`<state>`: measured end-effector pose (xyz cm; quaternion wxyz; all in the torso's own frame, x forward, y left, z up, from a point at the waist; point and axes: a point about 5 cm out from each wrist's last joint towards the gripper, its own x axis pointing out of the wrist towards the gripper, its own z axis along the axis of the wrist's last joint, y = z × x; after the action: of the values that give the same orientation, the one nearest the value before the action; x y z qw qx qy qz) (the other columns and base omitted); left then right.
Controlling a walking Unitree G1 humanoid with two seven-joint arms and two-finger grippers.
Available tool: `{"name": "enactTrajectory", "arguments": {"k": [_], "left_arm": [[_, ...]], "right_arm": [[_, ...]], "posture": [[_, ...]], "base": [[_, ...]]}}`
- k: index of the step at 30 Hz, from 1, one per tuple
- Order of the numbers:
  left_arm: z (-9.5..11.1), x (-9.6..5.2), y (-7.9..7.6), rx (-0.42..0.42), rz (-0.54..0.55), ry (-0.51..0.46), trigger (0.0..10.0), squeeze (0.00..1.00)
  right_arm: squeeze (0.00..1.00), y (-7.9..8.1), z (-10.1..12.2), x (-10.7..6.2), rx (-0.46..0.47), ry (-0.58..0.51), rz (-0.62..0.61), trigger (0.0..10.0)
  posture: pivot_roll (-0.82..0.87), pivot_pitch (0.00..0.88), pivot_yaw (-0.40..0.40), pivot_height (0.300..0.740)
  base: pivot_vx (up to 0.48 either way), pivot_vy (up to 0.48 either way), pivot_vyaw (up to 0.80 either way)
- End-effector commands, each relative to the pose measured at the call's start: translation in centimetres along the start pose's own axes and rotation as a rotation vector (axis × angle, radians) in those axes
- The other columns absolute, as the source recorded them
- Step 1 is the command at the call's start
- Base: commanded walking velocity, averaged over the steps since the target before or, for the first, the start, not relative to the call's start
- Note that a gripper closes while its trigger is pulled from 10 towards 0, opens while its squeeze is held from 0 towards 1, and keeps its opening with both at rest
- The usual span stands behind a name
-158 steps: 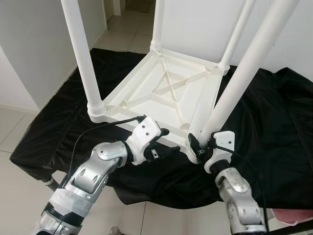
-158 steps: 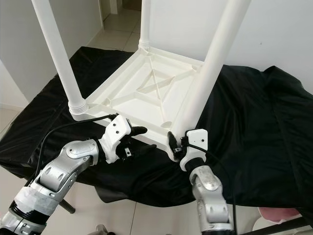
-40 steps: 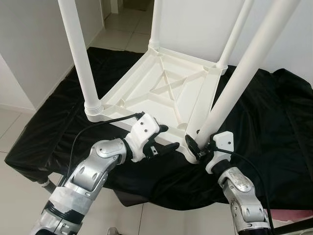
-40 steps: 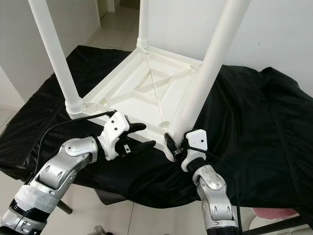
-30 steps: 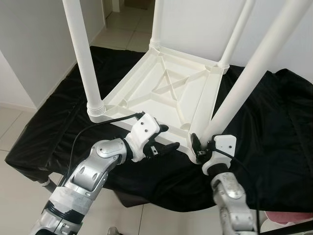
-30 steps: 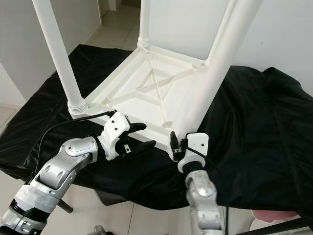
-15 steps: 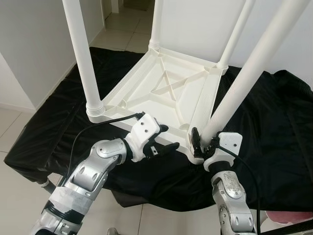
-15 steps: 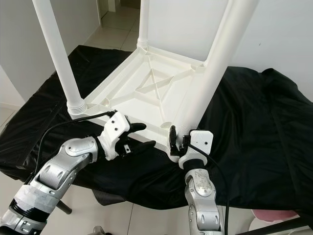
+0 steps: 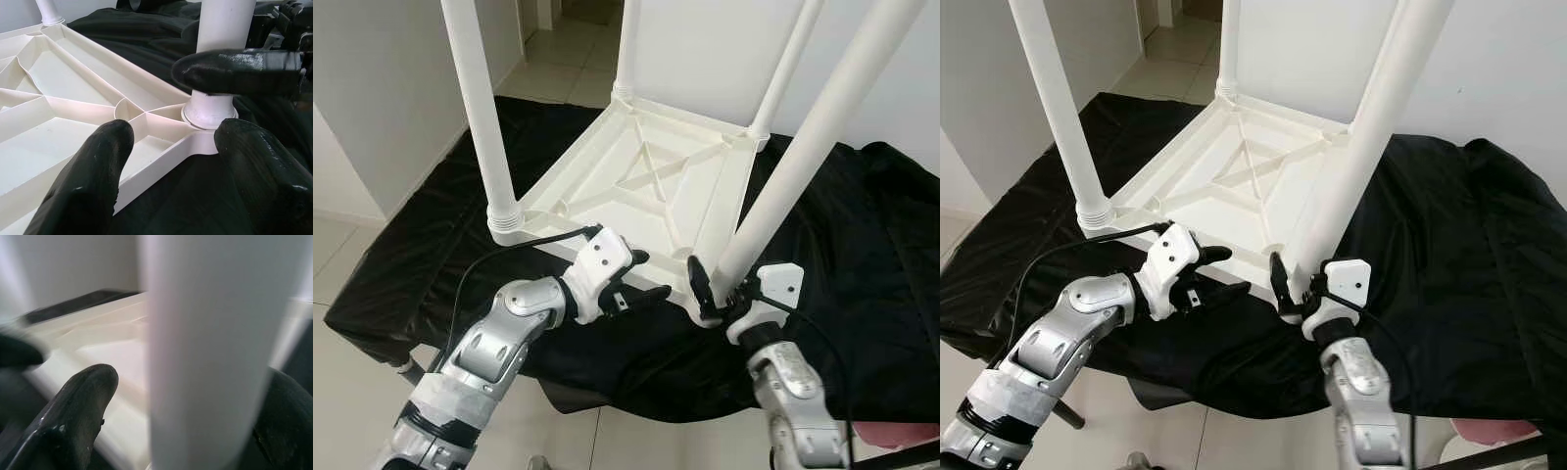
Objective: Building children table
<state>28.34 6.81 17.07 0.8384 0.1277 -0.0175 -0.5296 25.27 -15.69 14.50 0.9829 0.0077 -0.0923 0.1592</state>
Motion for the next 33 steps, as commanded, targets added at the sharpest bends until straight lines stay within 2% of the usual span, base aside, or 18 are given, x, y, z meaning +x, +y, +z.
{"name": "enactTrajectory", "arguments": {"k": [1,6,14,17,18,19,20,23,24,33], "left_arm": [[-0.1,0.1,-0.4,0.006,-0.060,0.009,10.0,0.00],[0.0,0.1,-0.2,0.001,-0.046,0.005,10.0,0.00],[0.0,0.1,-0.2,0.001,-0.040,0.004,10.0,0.00],[0.1,0.1,0.1,0.002,-0.025,0.001,10.0,0.00],[0.2,0.1,0.2,0.002,-0.022,0.000,10.0,0.00],[0.2,0.1,0.2,0.002,-0.022,0.000,10.0,0.00],[0.2,0.2,0.2,0.003,-0.021,-0.001,10.0,0.00],[0.3,0.1,0.2,0.006,-0.019,-0.002,10.0,0.00],[0.3,0.0,0.3,0.007,-0.012,-0.002,10.0,0.00],[0.2,-0.2,0.6,0.010,0.008,-0.001,10.0,0.00]], "right_arm": [[0.00,-0.2,-0.3,0.0,0.012,0.010,0.049,10.0],[0.00,-1.3,-0.9,1.2,-0.006,0.049,0.170,10.0],[0.00,-1.4,-1.1,1.8,-0.017,0.066,0.224,10.0],[0.00,-1.4,-2.0,3.3,-0.042,0.114,0.328,10.0],[0.00,-1.3,-2.2,3.5,-0.049,0.123,0.355,6.7],[0.00,-1.3,-2.2,3.5,-0.049,0.123,0.355,6.7],[0.00,-1.2,-2.3,3.5,-0.053,0.128,0.372,2.8],[0.00,-1.0,-2.4,3.6,-0.056,0.127,0.385,2.8],[0.00,-1.2,-2.5,3.8,-0.054,0.132,0.390,0.0],[0.00,-1.6,-2.9,3.8,-0.044,0.150,0.424,0.0]], "posture": [[-0.06,0.034,-0.052,0.740],[-0.06,0.041,-0.053,0.740],[-0.05,0.044,-0.052,0.740],[-0.04,0.043,-0.054,0.740],[-0.04,0.040,-0.056,0.740],[-0.04,0.040,-0.056,0.740],[-0.04,0.040,-0.056,0.740],[-0.04,0.040,-0.059,0.740],[-0.03,0.035,-0.064,0.740],[-0.02,0.035,-0.077,0.740]], "base": [[0.000,0.000,0.00],[0.000,0.000,0.00],[0.000,0.000,0.00],[0.000,0.000,0.00],[0.000,0.000,0.00],[0.000,0.000,0.00],[0.000,0.000,0.00],[0.000,0.000,0.00],[0.000,0.000,0.00],[0.000,0.000,0.00]]}}
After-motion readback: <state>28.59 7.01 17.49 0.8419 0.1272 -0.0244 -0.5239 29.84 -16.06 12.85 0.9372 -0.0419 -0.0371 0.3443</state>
